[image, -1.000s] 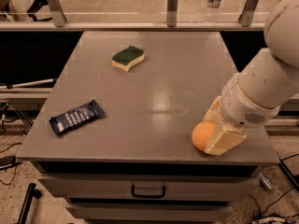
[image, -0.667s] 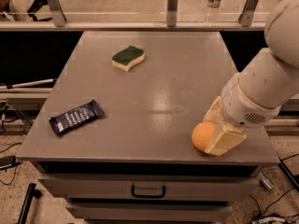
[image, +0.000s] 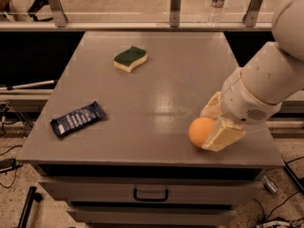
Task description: Move orange near rxbar blueberry
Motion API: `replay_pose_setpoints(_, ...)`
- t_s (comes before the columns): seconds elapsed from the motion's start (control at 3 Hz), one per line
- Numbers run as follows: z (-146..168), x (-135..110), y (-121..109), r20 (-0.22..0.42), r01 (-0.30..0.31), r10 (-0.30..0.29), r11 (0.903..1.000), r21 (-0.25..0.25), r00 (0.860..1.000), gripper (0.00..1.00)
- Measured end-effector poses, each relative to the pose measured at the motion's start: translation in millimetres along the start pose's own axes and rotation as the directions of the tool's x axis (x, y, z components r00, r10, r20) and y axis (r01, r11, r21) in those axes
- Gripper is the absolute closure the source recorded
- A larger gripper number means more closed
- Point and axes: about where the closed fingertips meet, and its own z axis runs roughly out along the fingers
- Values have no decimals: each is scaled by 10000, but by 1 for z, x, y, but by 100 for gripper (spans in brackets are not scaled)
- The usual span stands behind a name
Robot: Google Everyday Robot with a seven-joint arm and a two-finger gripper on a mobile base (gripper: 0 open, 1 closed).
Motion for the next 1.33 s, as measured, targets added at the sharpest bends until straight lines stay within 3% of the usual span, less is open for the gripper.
replay_pose_setpoints(0.33,4,-41,-16,1421,1102,-1076,9939,-101,9840,100)
replay_pose_setpoints(0.67,22,-96,-22,2803,2394,-2186,9700,-419,9347,100)
replay_pose_setpoints(1.0,50,-140,-24,3590,3172,-2731,9458,-690,8925,100)
replay_pose_setpoints(1.33,71,-169,-29,3919,3544,-3018,9327,-675,8691,100)
